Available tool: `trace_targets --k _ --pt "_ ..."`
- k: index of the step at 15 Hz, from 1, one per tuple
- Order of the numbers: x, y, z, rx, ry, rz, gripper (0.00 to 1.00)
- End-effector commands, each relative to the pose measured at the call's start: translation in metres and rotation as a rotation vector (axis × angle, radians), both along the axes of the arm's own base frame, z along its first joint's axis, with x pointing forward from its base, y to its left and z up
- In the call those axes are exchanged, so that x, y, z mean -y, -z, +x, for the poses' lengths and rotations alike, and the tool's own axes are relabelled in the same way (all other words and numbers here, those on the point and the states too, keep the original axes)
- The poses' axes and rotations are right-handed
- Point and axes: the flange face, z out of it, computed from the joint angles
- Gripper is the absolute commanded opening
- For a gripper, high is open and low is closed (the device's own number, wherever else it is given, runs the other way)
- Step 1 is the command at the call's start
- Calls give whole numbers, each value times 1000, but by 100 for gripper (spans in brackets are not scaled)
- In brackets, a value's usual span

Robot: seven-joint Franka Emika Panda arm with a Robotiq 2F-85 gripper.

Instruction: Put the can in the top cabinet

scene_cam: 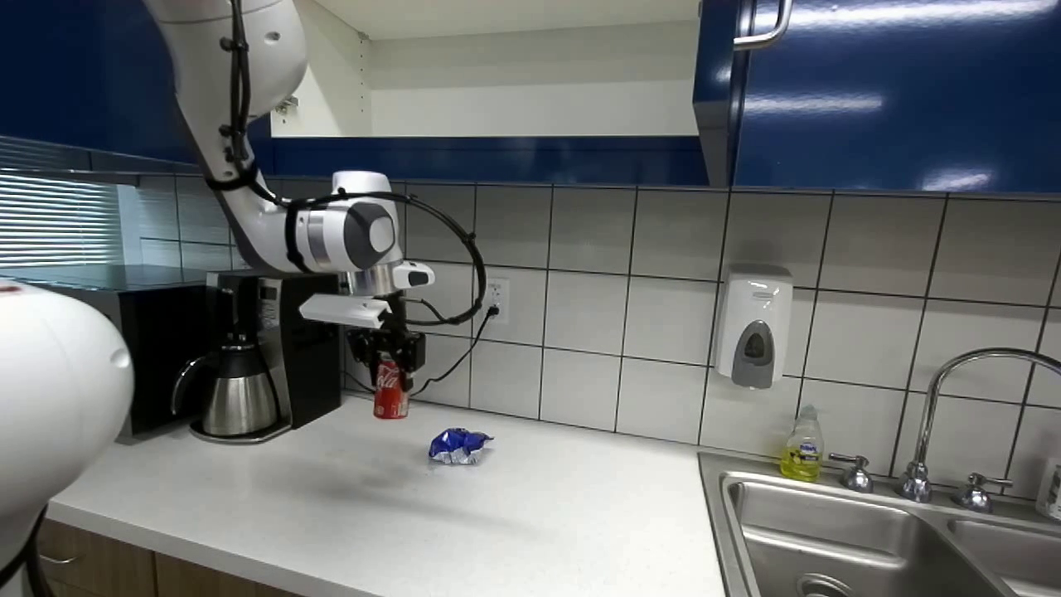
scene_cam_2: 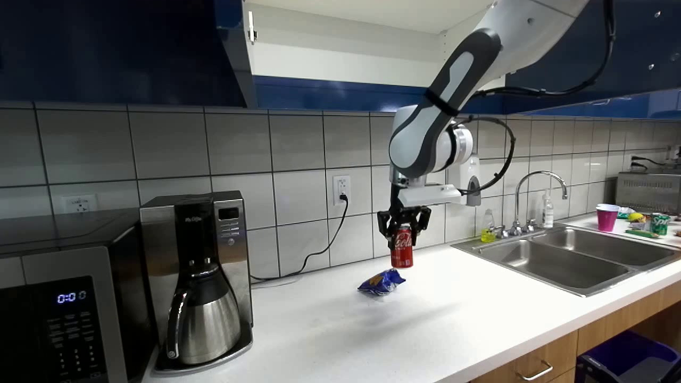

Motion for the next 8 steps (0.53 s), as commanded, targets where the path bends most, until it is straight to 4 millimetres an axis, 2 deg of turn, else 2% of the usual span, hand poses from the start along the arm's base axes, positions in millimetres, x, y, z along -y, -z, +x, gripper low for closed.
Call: trace_targets --k 1,8 --pt "-14 -72 -25 11 7 11 38" --pt "-50 -207 -47 47 -2 71 38"
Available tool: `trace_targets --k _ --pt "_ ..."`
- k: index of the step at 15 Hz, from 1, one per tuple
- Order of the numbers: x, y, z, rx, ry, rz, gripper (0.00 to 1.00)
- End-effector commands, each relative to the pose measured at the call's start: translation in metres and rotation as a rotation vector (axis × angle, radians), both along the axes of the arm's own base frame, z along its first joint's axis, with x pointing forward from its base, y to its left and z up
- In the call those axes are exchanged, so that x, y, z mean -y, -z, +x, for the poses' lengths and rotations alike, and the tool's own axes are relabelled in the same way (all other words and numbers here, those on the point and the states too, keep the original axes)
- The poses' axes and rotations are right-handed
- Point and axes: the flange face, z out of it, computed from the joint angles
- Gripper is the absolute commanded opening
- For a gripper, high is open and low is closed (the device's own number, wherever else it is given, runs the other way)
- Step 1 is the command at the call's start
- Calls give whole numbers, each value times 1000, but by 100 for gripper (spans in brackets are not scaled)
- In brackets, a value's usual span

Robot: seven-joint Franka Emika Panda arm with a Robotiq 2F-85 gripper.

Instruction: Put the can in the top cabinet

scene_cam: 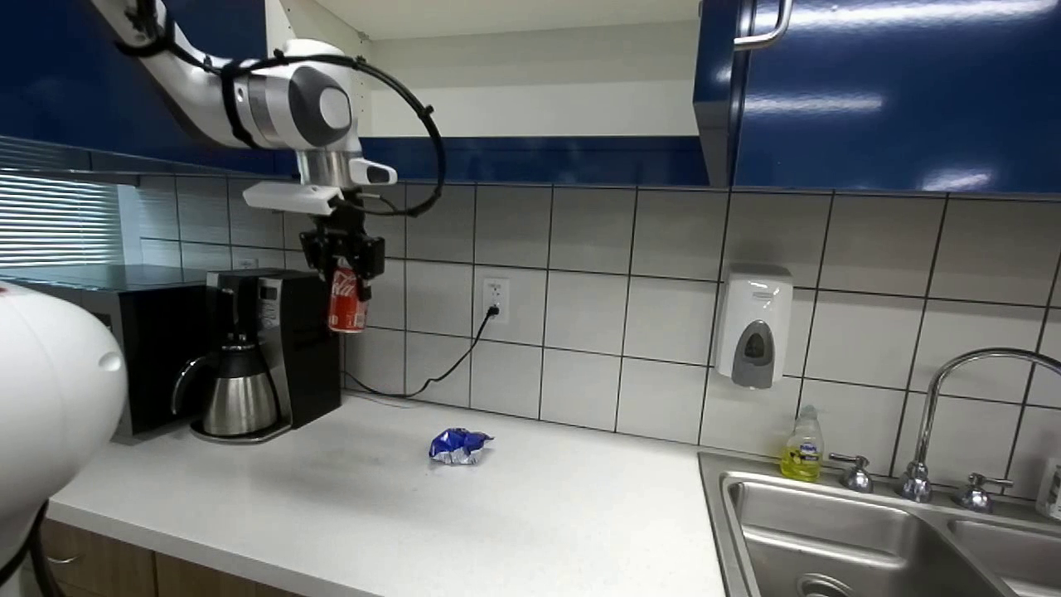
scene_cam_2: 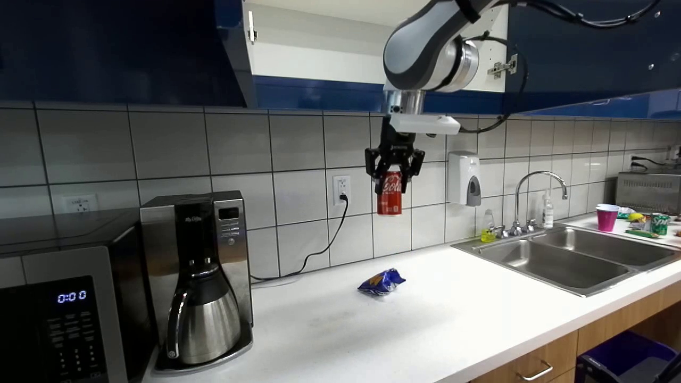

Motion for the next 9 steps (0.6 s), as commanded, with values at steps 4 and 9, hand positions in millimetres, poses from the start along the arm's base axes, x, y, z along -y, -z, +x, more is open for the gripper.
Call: trace_targets --k 4,9 --pt "-15 -120 -8 68 17 14 38" --pt "-24 -195 -2 122 40 35 38"
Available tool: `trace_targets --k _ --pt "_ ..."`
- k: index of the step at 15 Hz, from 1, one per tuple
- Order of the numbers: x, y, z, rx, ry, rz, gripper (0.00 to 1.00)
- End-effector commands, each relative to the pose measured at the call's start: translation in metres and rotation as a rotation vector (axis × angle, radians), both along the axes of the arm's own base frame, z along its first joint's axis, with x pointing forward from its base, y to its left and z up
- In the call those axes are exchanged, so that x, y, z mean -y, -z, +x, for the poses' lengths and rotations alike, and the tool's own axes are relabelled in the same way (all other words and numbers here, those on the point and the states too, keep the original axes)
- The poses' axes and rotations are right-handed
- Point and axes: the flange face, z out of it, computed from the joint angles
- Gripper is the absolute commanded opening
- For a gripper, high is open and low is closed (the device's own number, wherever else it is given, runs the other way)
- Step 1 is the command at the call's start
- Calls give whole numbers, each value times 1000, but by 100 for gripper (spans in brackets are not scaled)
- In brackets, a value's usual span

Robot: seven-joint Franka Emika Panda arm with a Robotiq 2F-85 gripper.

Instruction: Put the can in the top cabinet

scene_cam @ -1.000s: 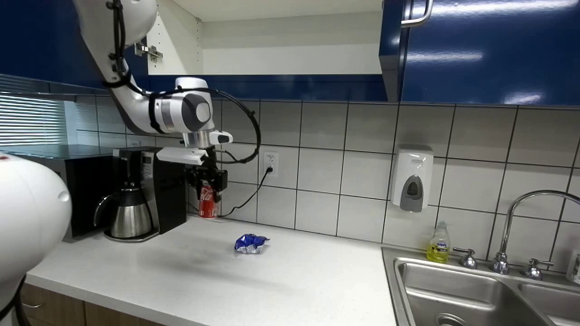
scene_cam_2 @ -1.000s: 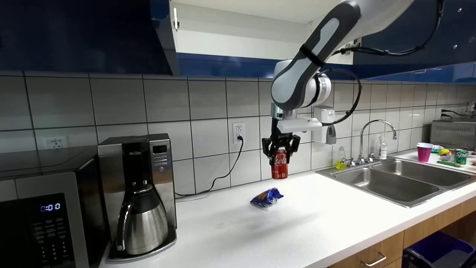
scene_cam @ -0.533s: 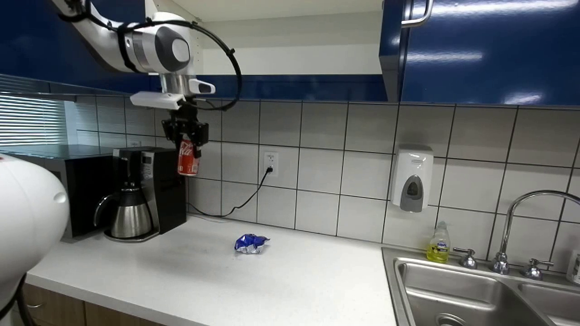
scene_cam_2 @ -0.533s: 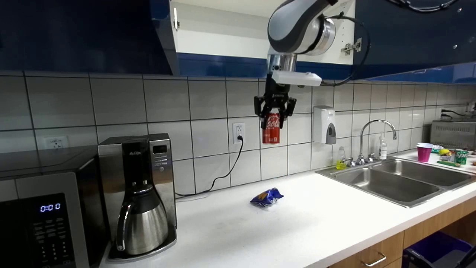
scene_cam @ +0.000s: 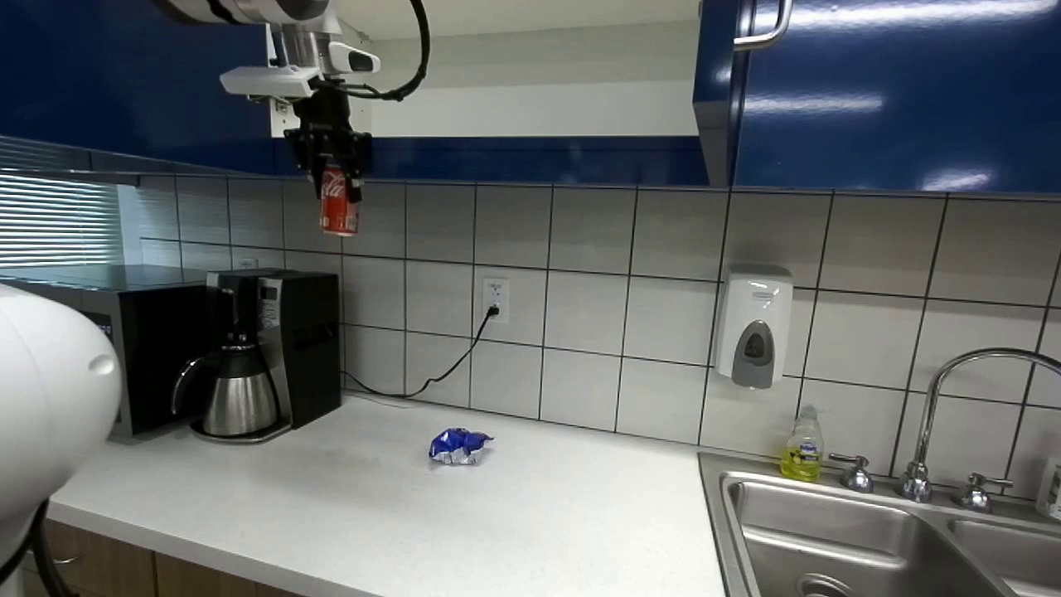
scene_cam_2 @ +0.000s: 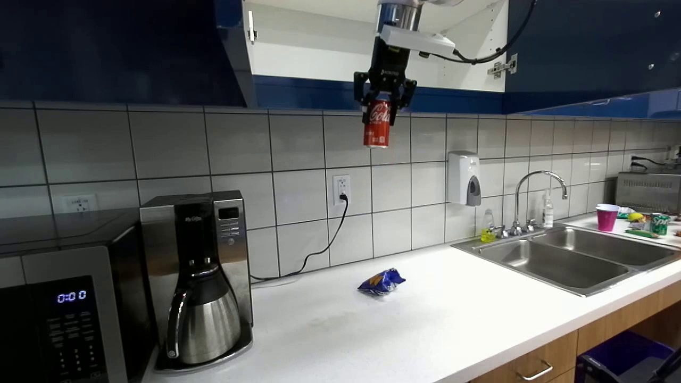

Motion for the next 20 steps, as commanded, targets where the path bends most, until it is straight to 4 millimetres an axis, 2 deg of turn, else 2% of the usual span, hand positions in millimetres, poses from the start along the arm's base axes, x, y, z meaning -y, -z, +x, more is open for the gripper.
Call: trace_targets --k 1,5,10,14,20 --pt "-6 -59 5 30 47 20 38" --pt "-9 -114 7 72 76 40 38" --pt "-6 -161 22 98 123 62 38" --pt "-5 -176 45 101 166 53 38" --pt "2 -186 81 100 231 37 38"
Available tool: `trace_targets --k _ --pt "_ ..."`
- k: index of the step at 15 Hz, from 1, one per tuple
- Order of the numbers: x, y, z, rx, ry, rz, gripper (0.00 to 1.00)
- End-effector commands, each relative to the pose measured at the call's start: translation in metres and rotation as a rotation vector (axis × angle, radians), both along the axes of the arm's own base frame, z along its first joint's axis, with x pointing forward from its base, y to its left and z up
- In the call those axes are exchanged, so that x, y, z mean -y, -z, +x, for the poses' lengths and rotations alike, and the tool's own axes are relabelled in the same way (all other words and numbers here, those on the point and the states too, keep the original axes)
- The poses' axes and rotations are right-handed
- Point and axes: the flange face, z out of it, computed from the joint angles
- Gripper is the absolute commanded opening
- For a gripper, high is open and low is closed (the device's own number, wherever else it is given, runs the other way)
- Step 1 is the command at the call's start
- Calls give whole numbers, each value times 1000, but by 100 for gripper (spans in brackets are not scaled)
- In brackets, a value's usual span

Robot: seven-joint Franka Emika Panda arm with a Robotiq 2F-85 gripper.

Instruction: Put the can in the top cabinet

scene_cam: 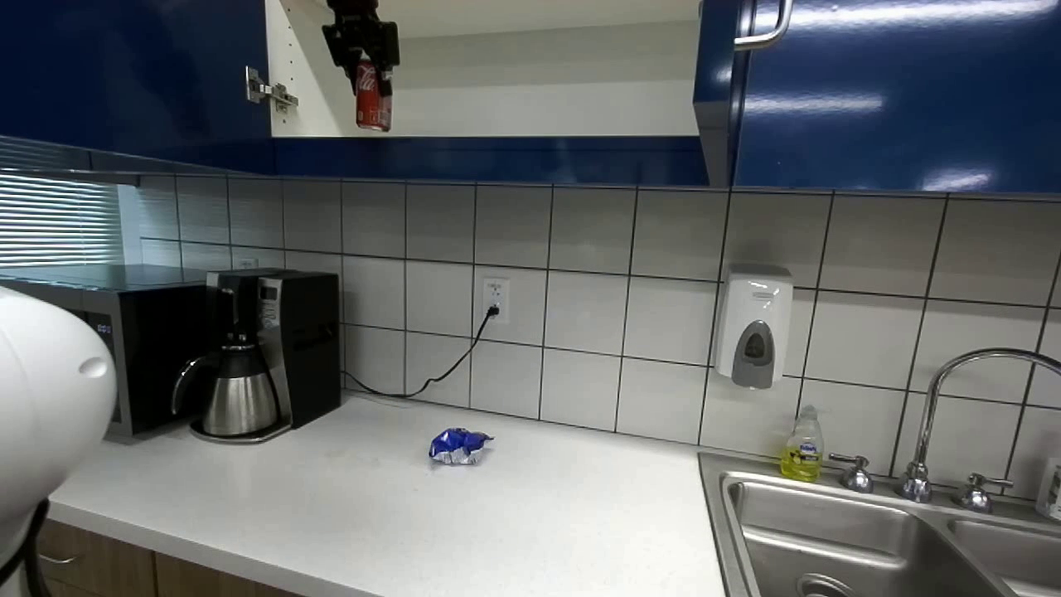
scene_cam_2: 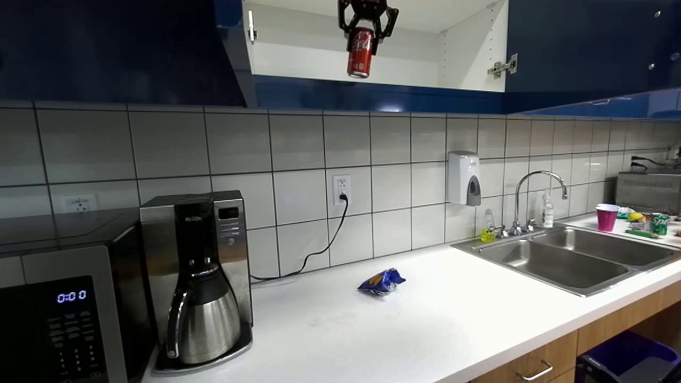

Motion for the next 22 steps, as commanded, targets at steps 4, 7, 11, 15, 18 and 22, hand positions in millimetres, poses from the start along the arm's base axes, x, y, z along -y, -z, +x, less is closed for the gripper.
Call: trace_targets --k 4,7,11,15,18,22 --pt "3 -19 28 3 76 -2 38" --pt "3 -17 40 -4 92 -5 38" --pt "6 -7 57 -10 112 -12 38" --pt "10 -2 70 5 123 -1 38" --pt "18 -7 68 7 125 3 38" --pt "22 -10 66 5 128 9 100"
